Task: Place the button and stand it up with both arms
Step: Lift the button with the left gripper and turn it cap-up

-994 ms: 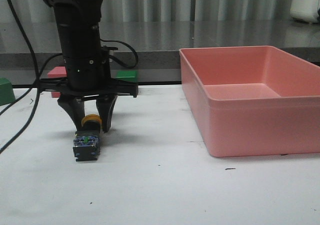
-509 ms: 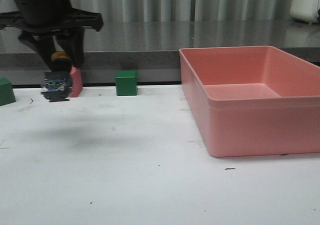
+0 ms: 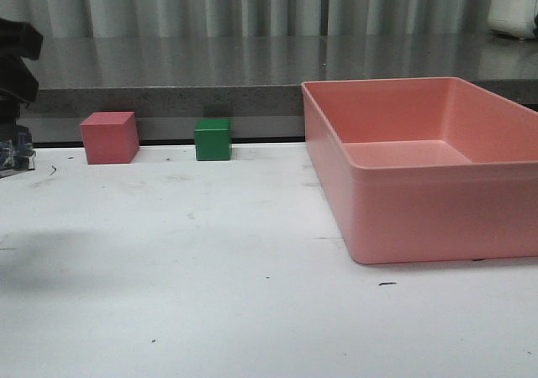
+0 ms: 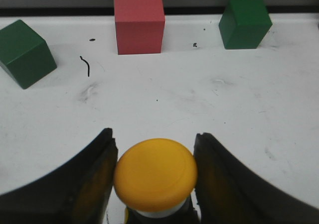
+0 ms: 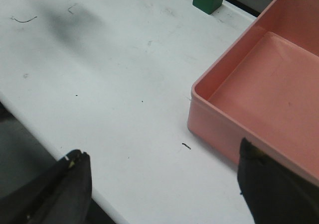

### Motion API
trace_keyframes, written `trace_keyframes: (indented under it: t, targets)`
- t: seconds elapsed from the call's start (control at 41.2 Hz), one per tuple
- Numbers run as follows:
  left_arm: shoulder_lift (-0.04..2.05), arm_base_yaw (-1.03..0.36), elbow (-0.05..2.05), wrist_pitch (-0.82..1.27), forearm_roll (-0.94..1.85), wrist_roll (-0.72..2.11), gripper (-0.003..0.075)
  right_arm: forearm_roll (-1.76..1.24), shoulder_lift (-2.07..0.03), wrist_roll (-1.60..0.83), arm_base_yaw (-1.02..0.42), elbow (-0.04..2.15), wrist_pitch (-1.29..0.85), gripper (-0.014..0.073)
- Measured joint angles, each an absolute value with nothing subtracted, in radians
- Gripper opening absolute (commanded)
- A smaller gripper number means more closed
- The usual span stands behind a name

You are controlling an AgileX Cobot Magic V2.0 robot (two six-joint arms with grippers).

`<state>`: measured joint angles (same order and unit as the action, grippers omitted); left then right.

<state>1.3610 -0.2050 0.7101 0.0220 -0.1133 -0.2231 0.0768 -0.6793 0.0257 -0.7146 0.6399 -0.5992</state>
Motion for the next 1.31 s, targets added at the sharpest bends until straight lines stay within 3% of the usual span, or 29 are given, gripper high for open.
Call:
trace_keyframes:
  t: [0.436,0.946,1.309]
  targets:
    - [1.344,-0.192,0.349,-0.683,-0.248,-0.171,0.0257,0.077,-0.679,0.026,-0.715,0.64,-0.599,0.0615]
    - [1.694,-0.167,0.343,-1.074,-0.232,-0.118,0.0257,0.077,-0.679,0.028,-0.715,0.64,-0.599,0.0615]
    - [1.87,-0.167,0.358,-1.179,-0.227,-0.056,0.0258,0.077,-0.679,0.028,-0.715,0.64,-0.599,0.0615]
